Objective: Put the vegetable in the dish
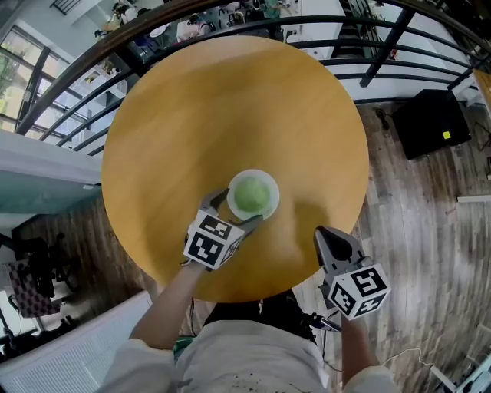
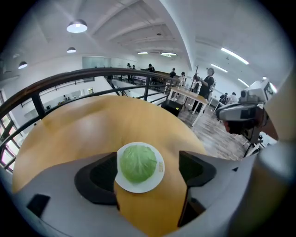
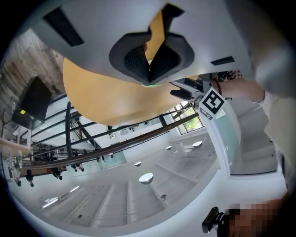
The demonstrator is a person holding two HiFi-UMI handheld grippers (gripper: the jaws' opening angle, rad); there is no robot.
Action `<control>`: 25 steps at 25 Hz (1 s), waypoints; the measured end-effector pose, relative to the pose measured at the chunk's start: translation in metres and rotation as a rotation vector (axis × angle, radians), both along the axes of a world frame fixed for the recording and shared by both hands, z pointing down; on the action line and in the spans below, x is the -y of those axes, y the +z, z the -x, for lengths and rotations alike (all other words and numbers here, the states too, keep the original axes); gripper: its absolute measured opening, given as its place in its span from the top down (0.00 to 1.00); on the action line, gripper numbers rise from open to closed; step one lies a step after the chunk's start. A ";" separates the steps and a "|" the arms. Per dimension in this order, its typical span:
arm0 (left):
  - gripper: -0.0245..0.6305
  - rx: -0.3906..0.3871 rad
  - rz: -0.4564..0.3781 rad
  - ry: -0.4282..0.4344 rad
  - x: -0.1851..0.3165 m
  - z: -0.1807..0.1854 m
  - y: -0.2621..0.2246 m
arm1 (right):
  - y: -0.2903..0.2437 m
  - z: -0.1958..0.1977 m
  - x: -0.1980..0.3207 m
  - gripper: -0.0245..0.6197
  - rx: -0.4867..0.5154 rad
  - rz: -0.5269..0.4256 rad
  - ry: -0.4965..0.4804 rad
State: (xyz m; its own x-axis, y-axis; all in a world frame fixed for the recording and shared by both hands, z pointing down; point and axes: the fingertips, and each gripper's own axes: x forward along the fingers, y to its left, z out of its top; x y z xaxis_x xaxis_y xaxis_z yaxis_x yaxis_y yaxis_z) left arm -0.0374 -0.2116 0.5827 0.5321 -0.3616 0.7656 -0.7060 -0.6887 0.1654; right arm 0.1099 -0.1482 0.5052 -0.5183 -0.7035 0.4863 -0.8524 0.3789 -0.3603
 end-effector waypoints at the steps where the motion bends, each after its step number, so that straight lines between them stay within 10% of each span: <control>1: 0.36 -0.029 -0.005 -0.016 -0.007 0.003 -0.014 | -0.009 0.003 -0.002 0.92 -0.004 -0.011 -0.006; 5: 0.80 -0.128 -0.084 -0.088 -0.031 0.015 -0.078 | -0.040 0.011 -0.010 0.92 -0.024 -0.055 -0.023; 8: 0.90 -0.193 -0.141 -0.131 -0.054 0.025 -0.121 | -0.061 0.014 -0.026 0.92 -0.038 -0.084 -0.030; 25: 0.93 -0.299 -0.241 -0.319 -0.143 0.078 -0.173 | -0.131 0.046 -0.067 0.92 -0.073 -0.200 -0.041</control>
State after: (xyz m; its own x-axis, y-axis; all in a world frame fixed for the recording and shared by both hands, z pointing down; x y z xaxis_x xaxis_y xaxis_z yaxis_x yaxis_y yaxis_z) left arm -0.1152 -0.0683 0.4097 0.5500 -0.6898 0.4709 -0.8334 -0.4900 0.2557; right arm 0.0635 -0.0816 0.3742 -0.5170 -0.7689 0.3761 -0.8558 0.4718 -0.2121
